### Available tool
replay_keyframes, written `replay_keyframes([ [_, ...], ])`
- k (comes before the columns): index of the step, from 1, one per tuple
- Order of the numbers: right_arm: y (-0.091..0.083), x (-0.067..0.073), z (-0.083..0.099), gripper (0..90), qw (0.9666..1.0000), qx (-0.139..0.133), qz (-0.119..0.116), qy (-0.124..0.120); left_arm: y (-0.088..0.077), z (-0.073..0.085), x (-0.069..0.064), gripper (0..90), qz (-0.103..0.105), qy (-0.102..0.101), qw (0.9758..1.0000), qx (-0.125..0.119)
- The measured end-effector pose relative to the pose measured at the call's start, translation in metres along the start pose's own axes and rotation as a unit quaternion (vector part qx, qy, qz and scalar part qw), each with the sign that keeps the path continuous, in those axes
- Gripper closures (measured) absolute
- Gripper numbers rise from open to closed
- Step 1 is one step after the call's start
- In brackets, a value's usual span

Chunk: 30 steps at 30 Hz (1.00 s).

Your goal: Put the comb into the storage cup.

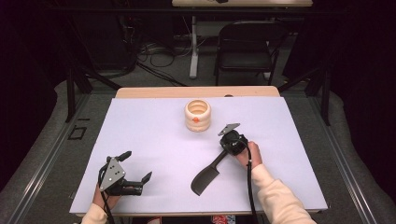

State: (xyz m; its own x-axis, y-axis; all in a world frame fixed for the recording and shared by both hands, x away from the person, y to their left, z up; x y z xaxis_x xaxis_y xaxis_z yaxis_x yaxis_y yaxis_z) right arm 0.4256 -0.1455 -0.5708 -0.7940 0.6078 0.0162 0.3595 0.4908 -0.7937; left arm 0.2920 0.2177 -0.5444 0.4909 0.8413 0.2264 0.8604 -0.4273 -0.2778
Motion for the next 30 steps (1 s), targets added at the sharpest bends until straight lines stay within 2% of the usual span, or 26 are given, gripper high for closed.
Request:
replay_keyframes([
  [11, -0.006, -0.002, 0.004, 90.0, 0.9999, 0.009, -0.005, 0.008, 0.0, 0.0, 0.0, 0.3, 0.0, 0.0, 1.0, 0.0],
  [12, -0.005, -0.002, 0.005, 90.0, 1.0, 0.003, -0.004, 0.007, 0.0, 0.0, 0.0, 0.3, 0.0, 0.001, 1.0, 0.001],
  [15, -0.008, -0.002, 0.006, 90.0, 0.9998, 0.015, -0.009, 0.006, 0.0, 0.0, 0.0, 0.3, -0.001, 0.001, 1.0, 0.001],
  [30, -0.016, 0.001, 0.013, 90.0, 0.9993, 0.032, -0.016, 0.012, -0.001, 0.0, 0.001, 0.3, -0.001, 0.001, 1.0, 0.003],
])
Point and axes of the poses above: each handheld gripper's, and its own axes: y roughly forward along the jaws, z roughly out of its underside, x roughly to its left, the point moved 3 cm from there along y, roughly forward along the jaws, and after that the axes turned 13 degrees about -z, right-handed, at the moved point
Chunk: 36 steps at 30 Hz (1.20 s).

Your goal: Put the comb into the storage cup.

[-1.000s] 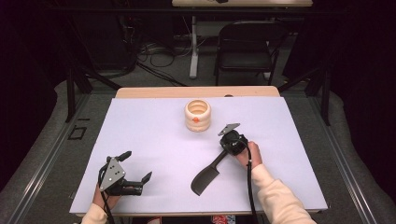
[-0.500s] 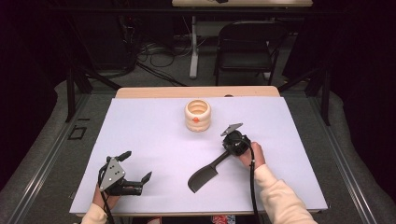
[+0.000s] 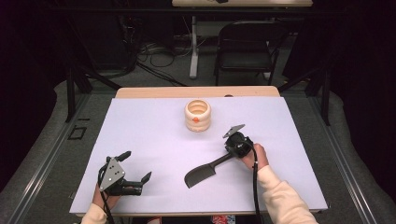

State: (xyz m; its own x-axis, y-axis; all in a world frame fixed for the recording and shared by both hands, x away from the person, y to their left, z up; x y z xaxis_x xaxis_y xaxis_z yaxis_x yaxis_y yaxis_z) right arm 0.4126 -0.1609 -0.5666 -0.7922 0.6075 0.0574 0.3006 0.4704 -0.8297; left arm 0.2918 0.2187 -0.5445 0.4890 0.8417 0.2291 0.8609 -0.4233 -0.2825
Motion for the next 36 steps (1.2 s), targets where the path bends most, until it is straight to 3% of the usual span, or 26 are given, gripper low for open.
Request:
replay_keyframes([
  [16, -0.003, 0.005, 0.005, 90.0, 0.9998, 0.02, -0.005, -0.002, 0.0, 0.0, 0.0, 0.3, -0.001, -0.001, 1.0, 0.0],
  [36, -0.01, 0.014, 0.015, 90.0, 0.9995, 0.025, -0.015, -0.008, 0.0, 0.0, 0.0, 0.3, -0.001, 0.0, 1.0, 0.001],
])
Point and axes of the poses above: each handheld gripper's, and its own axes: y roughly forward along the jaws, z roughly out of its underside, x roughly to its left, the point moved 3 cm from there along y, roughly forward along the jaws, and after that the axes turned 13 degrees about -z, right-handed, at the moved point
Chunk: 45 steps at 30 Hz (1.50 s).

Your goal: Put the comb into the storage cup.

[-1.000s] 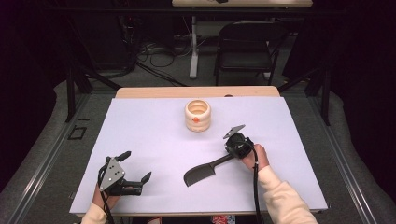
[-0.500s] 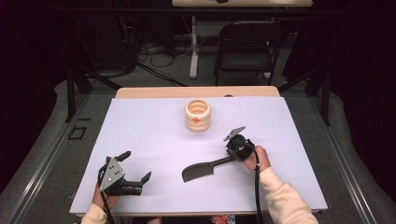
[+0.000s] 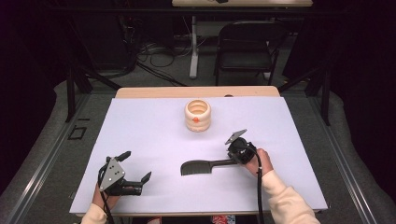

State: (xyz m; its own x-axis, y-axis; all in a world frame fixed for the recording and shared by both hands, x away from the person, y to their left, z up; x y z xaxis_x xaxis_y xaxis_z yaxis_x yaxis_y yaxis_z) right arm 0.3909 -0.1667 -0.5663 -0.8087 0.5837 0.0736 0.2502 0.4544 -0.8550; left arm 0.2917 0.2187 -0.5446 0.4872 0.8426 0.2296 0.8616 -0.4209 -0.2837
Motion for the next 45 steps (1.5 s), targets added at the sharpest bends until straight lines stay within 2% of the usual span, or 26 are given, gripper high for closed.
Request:
replay_keyframes([
  [2, -0.001, 0.001, 0.001, 90.0, 1.0, 0.006, -0.001, -0.002, 0.0, 0.0, 0.0, 0.3, 0.0, 0.001, 1.0, 0.0],
  [6, -0.002, 0.004, 0.004, 90.0, 1.0, -0.002, -0.001, -0.007, 0.0, 0.0, 0.0, 0.3, 0.0, 0.0, 1.0, 0.0],
  [24, -0.005, 0.016, 0.008, 90.0, 0.9996, 0.017, -0.012, -0.018, 0.0, 0.0, 0.0, 0.3, -0.001, 0.001, 1.0, 0.0],
  [34, -0.006, 0.026, 0.008, 90.0, 0.9987, 0.028, -0.022, -0.037, 0.0, 0.0, 0.0, 0.3, -0.001, 0.002, 1.0, 0.0],
  [40, -0.006, 0.029, 0.008, 89.8, 0.9985, 0.031, -0.019, -0.04, 0.0, 0.0, 0.0, 0.3, -0.001, 0.004, 1.0, 0.002],
  [45, -0.008, 0.025, 0.008, 81.9, 0.9988, 0.026, -0.011, -0.04, 0.0, 0.0, 0.0, 0.3, 0.0, 0.004, 1.0, 0.001],
])
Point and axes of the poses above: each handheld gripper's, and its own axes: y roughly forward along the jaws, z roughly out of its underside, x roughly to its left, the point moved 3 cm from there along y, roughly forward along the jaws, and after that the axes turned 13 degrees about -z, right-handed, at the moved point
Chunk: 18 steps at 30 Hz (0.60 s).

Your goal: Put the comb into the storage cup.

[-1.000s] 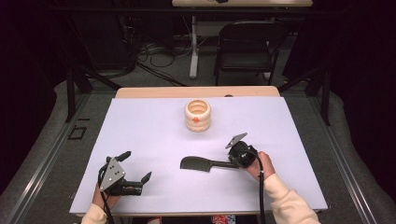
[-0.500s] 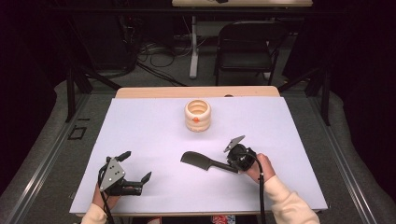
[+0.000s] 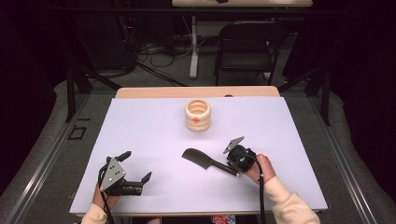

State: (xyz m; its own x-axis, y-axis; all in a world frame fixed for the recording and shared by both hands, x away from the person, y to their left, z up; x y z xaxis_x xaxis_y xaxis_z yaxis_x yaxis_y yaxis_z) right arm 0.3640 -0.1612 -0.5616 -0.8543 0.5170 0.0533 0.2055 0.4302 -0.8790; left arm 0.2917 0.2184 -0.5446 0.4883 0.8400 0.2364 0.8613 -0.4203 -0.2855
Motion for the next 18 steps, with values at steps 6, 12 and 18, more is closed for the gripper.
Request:
replay_keyframes([
  [6, -0.003, -0.006, 0.0, 61.7, 0.9999, -0.001, 0.01, 0.007, 0.0, 0.0, 0.0, 0.3, 0.0, 0.0, 1.0, 0.0],
  [12, -0.008, -0.012, 0.0, 41.0, 0.9996, -0.005, 0.018, 0.02, 0.0, 0.0, 0.0, 0.3, 0.0, -0.001, 1.0, 0.0],
  [18, -0.011, -0.018, 0.0, 26.5, 0.9996, -0.013, 0.012, 0.022, 0.0, 0.0, 0.0, 0.3, 0.001, 0.0, 1.0, 0.0],
])
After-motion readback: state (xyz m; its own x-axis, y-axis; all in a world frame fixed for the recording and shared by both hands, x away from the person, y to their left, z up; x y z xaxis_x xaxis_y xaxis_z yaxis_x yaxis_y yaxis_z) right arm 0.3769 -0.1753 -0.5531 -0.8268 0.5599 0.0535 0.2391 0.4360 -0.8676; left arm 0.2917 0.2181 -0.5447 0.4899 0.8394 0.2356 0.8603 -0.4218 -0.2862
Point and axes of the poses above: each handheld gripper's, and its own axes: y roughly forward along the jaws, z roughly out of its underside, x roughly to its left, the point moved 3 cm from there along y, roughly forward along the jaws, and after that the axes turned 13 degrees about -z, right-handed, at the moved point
